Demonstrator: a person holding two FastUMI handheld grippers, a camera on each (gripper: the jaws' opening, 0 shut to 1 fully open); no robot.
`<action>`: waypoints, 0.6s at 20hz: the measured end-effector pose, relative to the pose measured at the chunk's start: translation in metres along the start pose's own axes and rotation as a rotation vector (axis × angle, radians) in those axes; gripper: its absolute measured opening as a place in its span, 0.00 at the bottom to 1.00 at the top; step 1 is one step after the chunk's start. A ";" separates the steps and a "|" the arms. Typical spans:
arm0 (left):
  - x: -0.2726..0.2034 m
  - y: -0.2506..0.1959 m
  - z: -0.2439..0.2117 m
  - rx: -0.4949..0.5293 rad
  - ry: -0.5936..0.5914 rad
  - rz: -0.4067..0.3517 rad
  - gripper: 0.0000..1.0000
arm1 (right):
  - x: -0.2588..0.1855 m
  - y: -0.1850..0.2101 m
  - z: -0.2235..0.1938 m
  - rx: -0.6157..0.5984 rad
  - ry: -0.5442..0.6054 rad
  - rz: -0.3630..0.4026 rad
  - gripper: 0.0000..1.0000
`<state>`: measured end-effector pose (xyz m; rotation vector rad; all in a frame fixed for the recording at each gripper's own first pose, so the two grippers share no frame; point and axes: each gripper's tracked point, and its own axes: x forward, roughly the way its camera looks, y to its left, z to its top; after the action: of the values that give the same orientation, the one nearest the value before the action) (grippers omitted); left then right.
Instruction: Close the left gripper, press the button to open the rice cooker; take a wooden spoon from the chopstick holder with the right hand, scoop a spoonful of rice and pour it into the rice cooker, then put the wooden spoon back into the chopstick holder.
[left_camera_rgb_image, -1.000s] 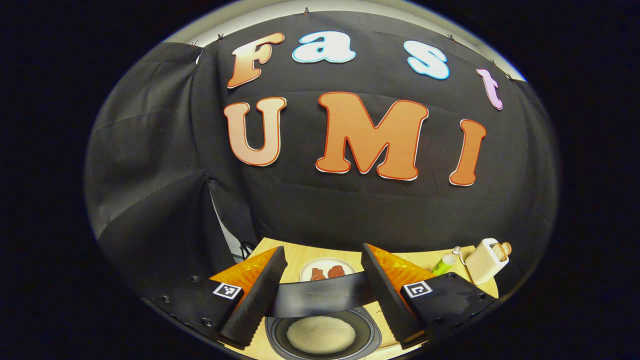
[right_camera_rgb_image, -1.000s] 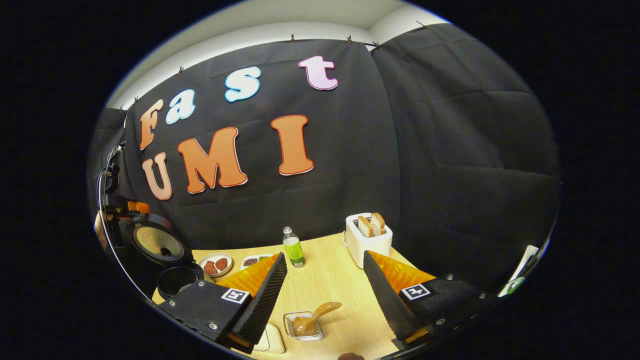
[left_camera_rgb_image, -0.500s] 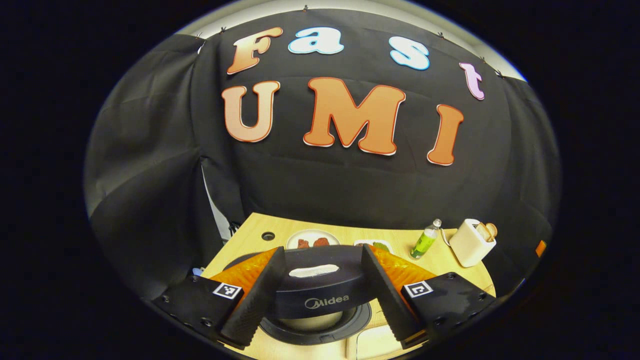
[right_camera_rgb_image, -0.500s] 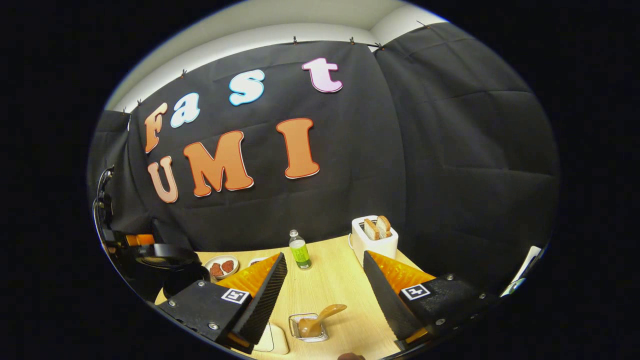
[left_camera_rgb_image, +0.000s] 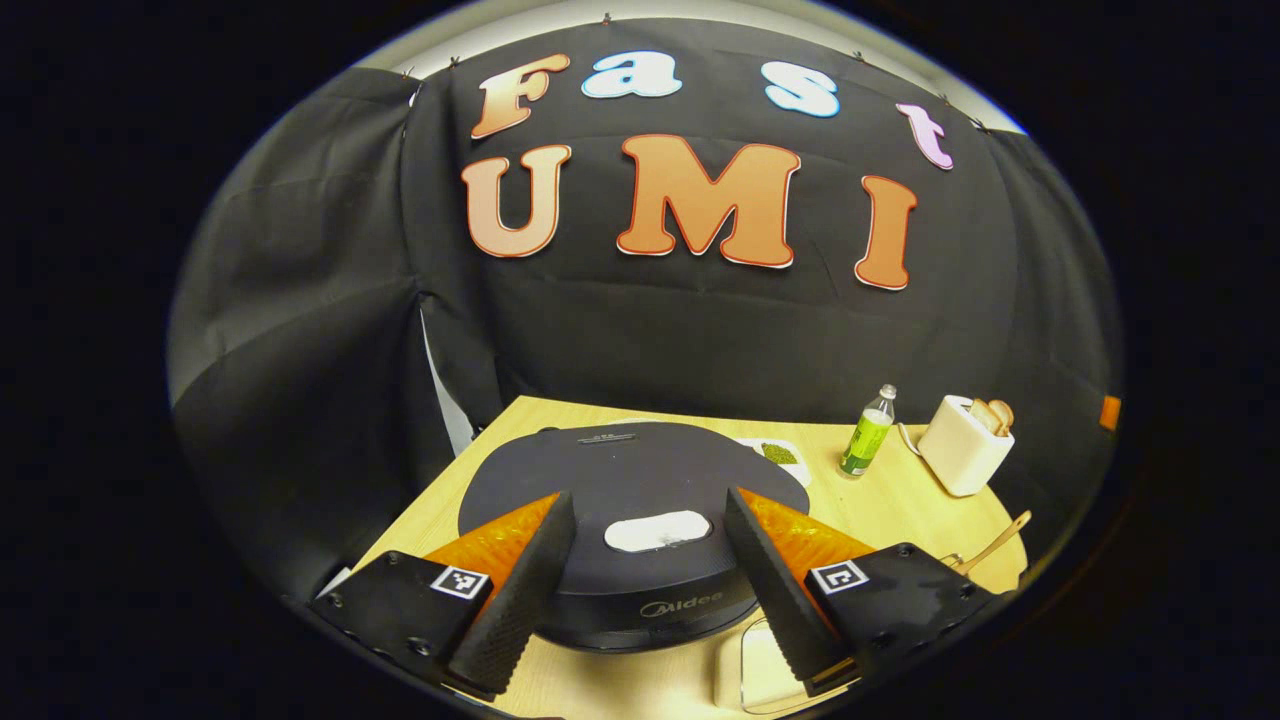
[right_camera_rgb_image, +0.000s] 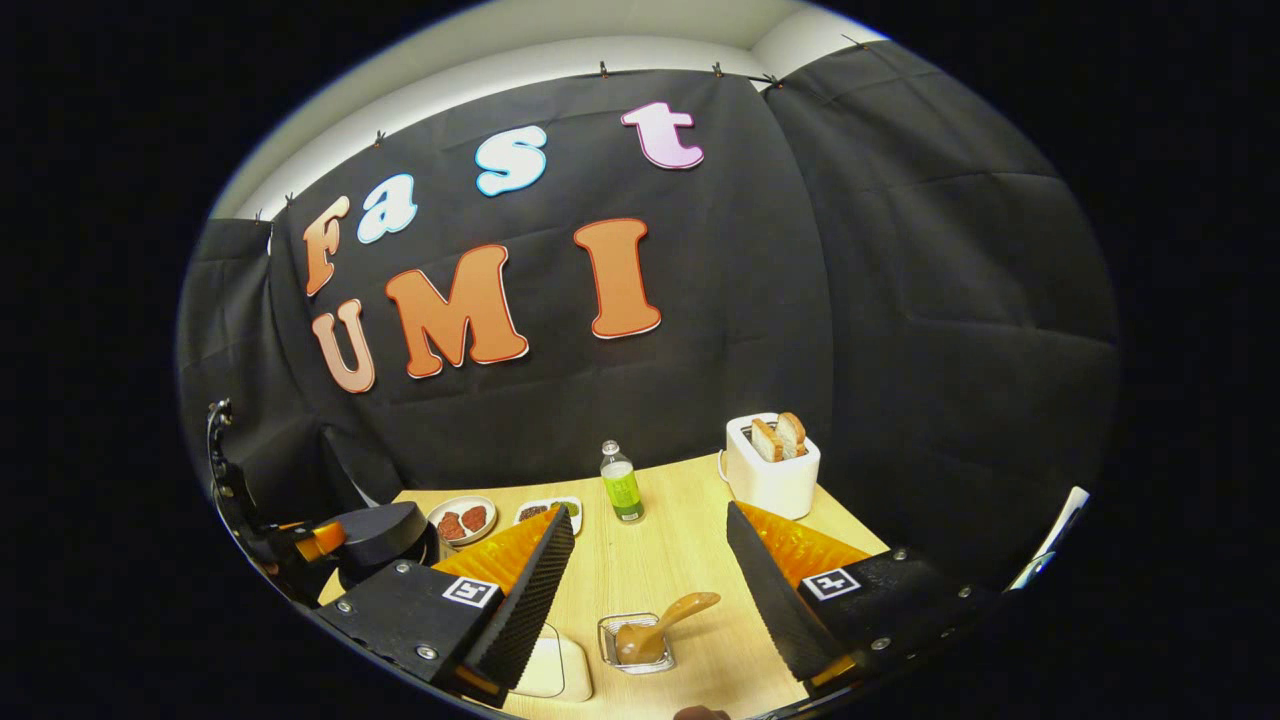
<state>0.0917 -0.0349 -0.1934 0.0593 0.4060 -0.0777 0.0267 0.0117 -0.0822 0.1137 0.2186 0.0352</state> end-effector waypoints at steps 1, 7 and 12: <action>0.000 0.001 -0.006 -0.002 -0.004 0.003 0.94 | -0.001 0.000 -0.002 0.001 0.006 -0.001 0.95; 0.006 0.001 -0.049 0.043 0.045 0.018 0.94 | -0.004 -0.008 -0.011 0.006 0.024 -0.016 0.95; 0.004 0.000 -0.053 0.040 0.010 0.033 1.00 | -0.004 -0.012 -0.016 0.030 0.036 -0.029 0.95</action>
<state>0.0749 -0.0312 -0.2442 0.1055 0.4136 -0.0534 0.0192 0.0010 -0.0979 0.1400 0.2563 0.0050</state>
